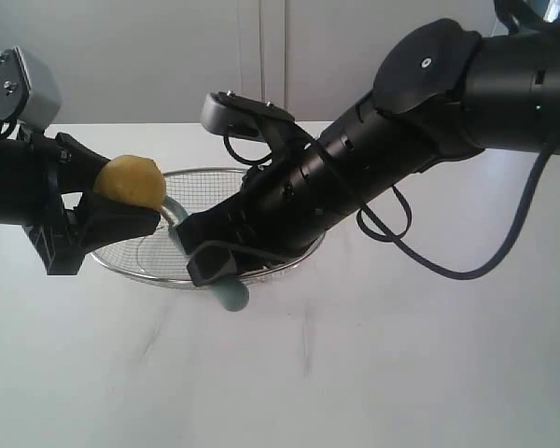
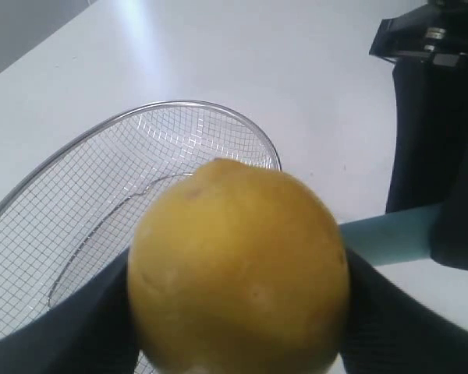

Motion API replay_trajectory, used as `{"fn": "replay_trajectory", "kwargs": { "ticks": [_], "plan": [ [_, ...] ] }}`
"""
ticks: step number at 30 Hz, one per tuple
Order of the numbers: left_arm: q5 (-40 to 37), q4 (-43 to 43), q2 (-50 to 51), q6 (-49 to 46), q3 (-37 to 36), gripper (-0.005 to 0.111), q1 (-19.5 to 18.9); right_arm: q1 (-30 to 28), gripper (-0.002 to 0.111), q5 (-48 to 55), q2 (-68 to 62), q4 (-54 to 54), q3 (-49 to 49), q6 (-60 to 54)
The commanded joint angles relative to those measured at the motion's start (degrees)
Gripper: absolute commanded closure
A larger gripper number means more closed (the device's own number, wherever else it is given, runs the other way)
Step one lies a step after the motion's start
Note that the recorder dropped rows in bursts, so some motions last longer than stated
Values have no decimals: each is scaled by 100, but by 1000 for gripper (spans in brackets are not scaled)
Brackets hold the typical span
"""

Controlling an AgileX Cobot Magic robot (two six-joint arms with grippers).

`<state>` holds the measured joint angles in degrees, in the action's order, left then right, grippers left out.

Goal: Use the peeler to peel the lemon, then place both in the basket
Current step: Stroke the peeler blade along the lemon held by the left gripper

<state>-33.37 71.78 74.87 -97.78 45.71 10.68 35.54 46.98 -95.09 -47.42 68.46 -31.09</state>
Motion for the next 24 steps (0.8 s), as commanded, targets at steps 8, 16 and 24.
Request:
{"fn": "replay_trajectory", "kwargs": {
  "ticks": [8, 16, 24],
  "plan": [
    [-127, 143, -21, 33, -33, 107, -6, -12, 108, -99, 163, -40, 8, -14],
    [-127, 143, -21, 33, -33, 107, -6, -20, 108, -246, 247, -30, 8, 25],
    [-127, 143, -21, 33, -33, 107, -6, -20, 108, -257, 255, -30, 8, 35]
  ]
}}
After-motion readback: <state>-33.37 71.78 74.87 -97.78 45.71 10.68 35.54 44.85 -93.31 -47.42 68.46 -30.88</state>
